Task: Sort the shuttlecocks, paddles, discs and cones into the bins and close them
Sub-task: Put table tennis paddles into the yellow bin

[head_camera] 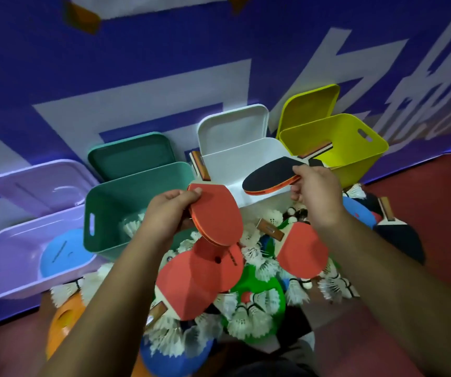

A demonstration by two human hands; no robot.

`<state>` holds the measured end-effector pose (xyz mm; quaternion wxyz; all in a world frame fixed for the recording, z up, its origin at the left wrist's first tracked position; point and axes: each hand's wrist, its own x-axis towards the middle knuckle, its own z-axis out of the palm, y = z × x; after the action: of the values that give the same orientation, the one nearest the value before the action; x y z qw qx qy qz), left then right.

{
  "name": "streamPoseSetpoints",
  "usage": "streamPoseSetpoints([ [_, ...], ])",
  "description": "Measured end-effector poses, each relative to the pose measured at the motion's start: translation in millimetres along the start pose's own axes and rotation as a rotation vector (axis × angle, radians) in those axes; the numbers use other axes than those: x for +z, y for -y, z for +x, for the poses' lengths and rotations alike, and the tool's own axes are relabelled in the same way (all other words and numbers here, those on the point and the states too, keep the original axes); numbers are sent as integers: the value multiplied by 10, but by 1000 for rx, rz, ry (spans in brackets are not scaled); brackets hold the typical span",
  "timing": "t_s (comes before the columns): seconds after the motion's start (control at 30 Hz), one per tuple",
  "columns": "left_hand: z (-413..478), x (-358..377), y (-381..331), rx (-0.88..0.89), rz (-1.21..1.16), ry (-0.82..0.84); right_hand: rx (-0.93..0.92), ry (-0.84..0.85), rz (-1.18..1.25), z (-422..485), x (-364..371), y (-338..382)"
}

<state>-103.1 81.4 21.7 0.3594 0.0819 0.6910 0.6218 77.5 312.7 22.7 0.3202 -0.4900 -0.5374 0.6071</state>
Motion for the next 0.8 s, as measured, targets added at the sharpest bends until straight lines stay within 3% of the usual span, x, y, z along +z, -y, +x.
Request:
streamPoseSetpoints([
  [0.27,415,1414,32,-73,-179,-135,74,-48,-31,1361,-984,146],
  [0.43,628,2174,21,-104,-245,-227,231,-30,9,2178,-1309,79],
  [0.8,885,2755,-28,-162,-174,-310,457,148,-184,3215,-1236,53],
])
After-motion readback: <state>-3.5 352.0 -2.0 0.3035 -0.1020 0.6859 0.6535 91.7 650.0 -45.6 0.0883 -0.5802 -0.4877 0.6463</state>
